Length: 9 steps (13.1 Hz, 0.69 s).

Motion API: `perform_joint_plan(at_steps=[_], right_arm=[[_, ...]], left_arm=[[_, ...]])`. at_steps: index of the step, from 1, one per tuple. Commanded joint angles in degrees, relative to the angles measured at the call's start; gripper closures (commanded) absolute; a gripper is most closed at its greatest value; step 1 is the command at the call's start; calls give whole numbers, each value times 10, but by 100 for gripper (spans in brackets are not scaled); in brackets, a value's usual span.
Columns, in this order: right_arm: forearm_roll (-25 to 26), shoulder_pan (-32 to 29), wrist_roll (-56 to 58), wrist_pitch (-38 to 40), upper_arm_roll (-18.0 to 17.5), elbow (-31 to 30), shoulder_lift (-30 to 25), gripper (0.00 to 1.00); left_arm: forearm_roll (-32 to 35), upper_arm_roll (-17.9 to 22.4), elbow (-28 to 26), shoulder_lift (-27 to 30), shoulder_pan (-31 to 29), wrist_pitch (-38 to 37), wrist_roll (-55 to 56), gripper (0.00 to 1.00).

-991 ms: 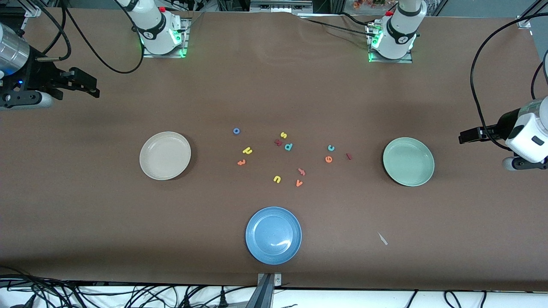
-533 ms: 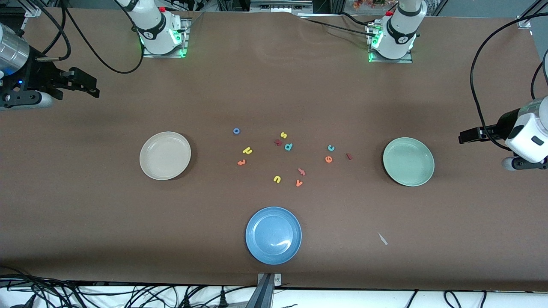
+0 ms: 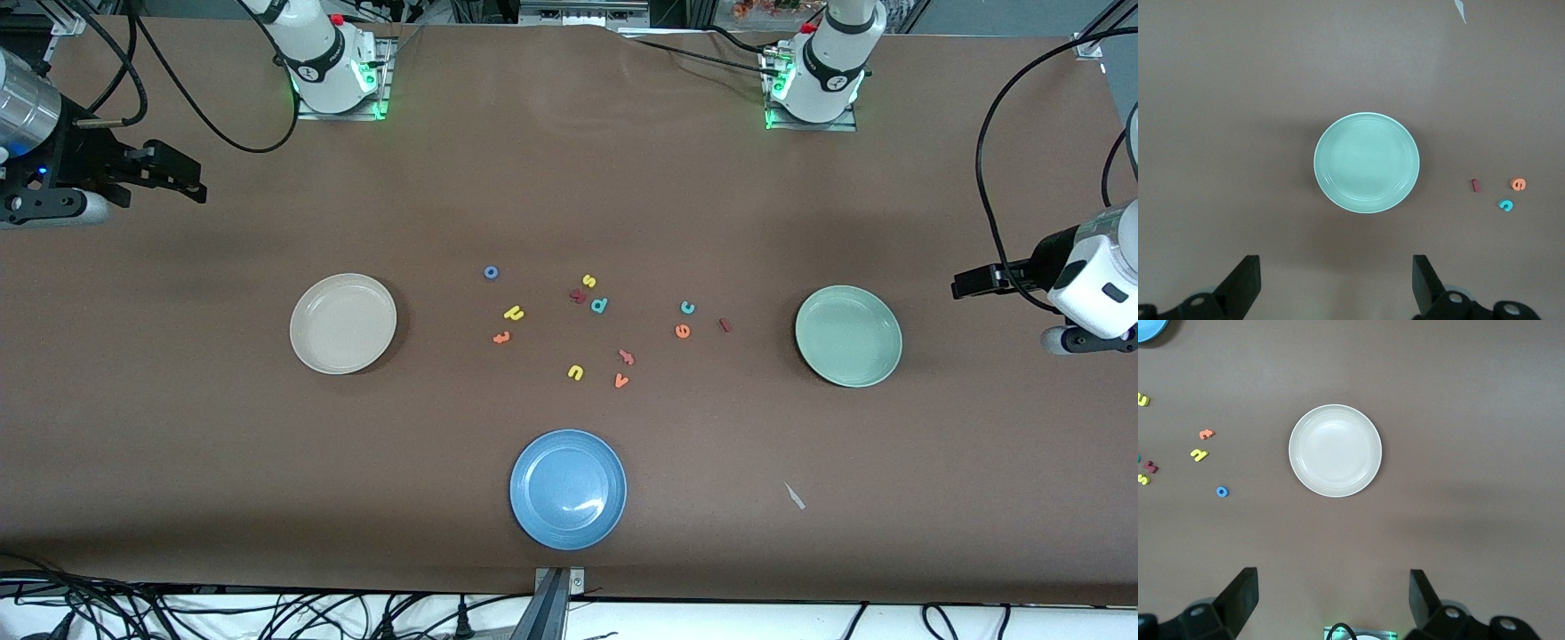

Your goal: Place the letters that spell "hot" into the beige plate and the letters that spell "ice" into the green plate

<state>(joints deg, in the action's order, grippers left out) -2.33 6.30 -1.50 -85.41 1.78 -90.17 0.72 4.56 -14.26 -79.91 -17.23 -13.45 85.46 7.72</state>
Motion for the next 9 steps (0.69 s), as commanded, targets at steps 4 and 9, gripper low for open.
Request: perform_joint_plan(at_steps=[4, 9], right_arm=[[-3, -1, 10, 9, 2, 9, 1, 0], [-3, -1, 10, 9, 2, 9, 1, 0]], left_arm=[[10, -1, -5, -5, 53, 0, 63, 0], [10, -1, -35, -78, 166, 99, 244, 0]])
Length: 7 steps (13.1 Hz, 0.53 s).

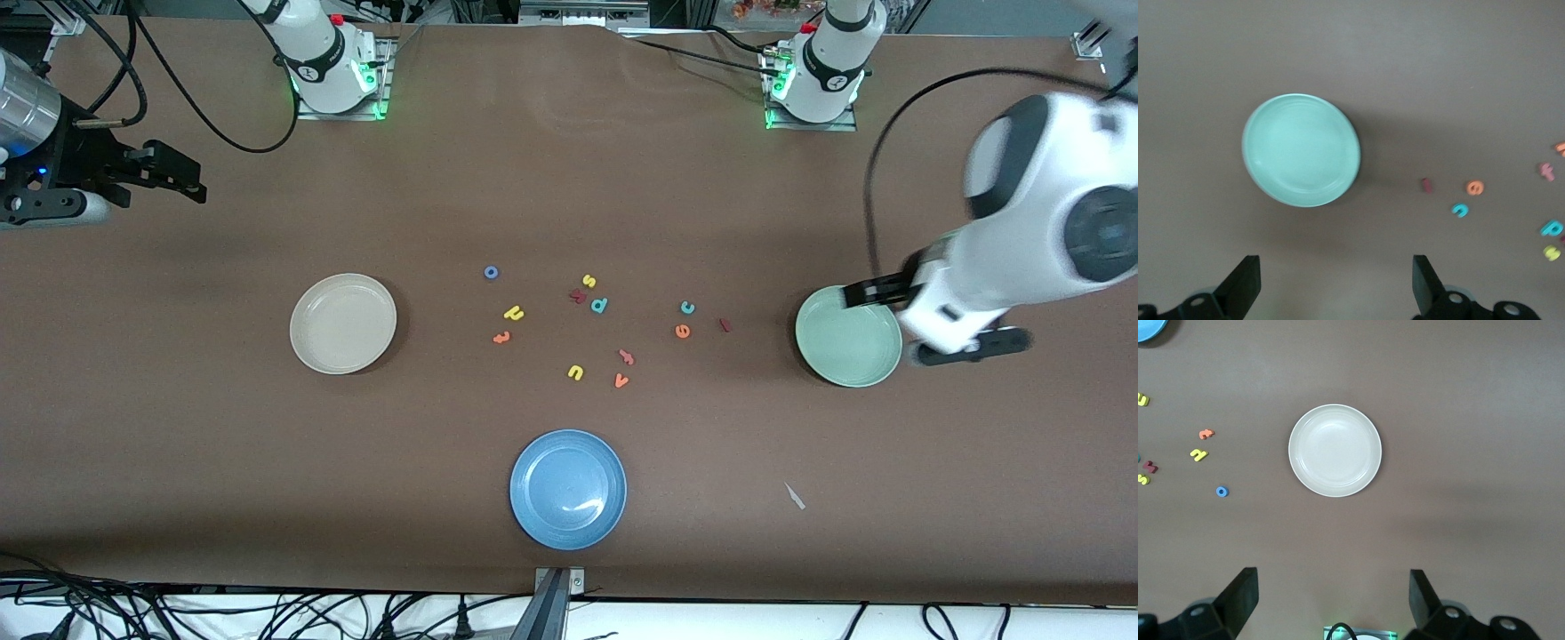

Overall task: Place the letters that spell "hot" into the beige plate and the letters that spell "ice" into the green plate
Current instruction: 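Reach the left gripper to the teal letter c and grasp it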

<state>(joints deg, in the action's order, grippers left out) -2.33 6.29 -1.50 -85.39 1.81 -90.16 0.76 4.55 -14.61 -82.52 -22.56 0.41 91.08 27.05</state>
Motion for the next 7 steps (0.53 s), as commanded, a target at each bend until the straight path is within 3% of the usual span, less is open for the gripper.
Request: perform_joint_plan(at_steps=[1, 4, 7], right_arm=[[-3, 0, 10, 9, 2, 9, 0, 0], [-3, 0, 10, 9, 2, 9, 0, 0], [-2, -2, 11, 9, 5, 10, 1, 0]], left_arm=[[8, 3, -27, -30, 34, 74, 62, 0], [-54, 3, -90, -38, 46, 165, 59, 0], [-62, 2, -155, -58, 78, 251, 62, 0]])
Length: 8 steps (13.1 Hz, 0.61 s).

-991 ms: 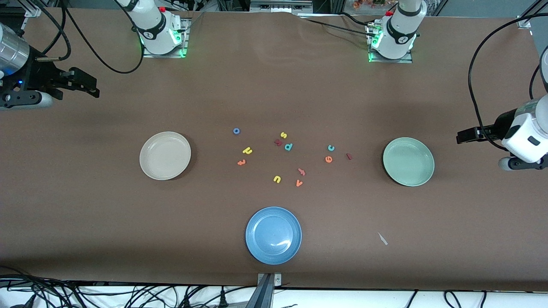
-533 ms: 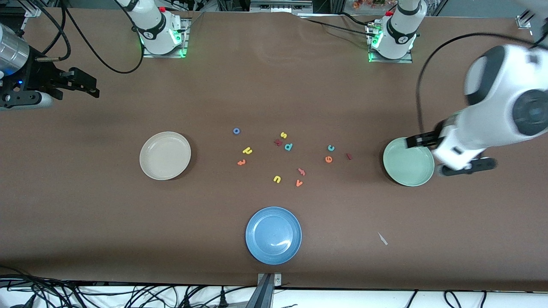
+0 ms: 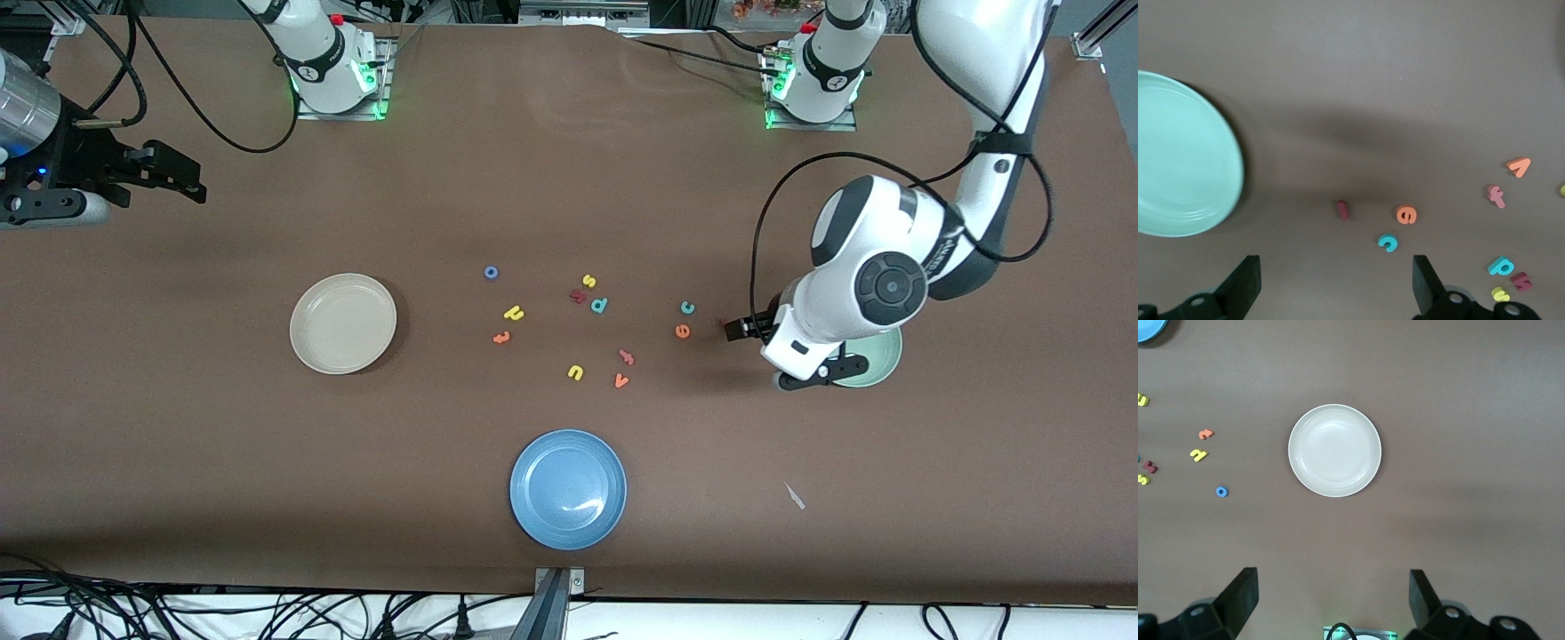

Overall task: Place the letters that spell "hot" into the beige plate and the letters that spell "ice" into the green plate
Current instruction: 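Reach the left gripper to the teal letter c and grasp it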

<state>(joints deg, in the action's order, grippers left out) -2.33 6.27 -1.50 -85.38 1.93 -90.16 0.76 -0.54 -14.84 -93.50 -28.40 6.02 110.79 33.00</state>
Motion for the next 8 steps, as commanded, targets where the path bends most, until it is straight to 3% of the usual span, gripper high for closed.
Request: perform_joint_plan(at_steps=[1, 5, 8], right_arm=[[-2, -2, 11, 9, 4, 9, 1, 0], [-3, -2, 11, 9, 10, 9, 2, 0], [-6, -2, 11, 8, 10, 9, 3, 0]], left_arm=[[-12, 3, -83, 1, 23, 101, 2, 1], [-12, -12, -192, 0, 35, 247, 2, 2], [-10, -11, -201, -24, 47, 260, 3, 9]])
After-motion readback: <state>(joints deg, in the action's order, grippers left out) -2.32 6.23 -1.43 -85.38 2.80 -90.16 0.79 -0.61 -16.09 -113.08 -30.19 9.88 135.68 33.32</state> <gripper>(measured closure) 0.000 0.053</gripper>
